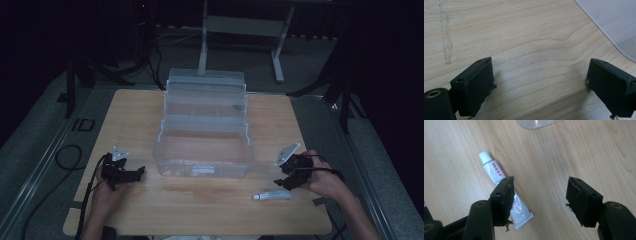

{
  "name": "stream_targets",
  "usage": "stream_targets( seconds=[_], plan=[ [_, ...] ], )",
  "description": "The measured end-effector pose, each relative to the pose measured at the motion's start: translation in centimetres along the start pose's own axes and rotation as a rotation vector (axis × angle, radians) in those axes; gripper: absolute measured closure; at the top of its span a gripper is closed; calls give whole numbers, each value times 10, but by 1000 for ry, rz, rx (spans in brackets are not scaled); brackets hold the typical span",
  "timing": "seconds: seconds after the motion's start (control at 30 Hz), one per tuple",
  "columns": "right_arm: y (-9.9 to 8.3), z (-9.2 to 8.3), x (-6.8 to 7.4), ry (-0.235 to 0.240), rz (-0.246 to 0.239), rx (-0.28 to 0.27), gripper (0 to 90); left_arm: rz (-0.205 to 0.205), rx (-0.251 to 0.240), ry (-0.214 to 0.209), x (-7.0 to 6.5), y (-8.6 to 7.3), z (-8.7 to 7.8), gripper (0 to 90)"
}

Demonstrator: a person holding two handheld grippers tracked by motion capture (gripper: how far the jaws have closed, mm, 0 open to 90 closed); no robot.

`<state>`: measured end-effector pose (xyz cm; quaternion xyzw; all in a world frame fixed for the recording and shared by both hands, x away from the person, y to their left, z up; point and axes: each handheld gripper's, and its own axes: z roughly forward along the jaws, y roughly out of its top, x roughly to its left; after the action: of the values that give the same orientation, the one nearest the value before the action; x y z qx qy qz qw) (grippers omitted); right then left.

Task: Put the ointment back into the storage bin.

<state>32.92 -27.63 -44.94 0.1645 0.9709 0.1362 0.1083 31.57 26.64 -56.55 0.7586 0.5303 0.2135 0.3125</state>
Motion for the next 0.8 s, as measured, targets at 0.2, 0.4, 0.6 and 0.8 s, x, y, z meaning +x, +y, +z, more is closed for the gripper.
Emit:
stream_targets(
  seconds=[0.2,0.4,0.6,0.8],
  plan=[
    [4,6,3,19,-45,46,392,0,0,0,0,0,0,82],
    [7,11,4,40,-66,68,433,0,0,0,0,0,0,82],
    [9,16,7,56,-91,90,449,0,0,0,0,0,0,82],
    [11,22,10,74,-115,123,448,0,0,0,0,0,0,82]
  ],
)
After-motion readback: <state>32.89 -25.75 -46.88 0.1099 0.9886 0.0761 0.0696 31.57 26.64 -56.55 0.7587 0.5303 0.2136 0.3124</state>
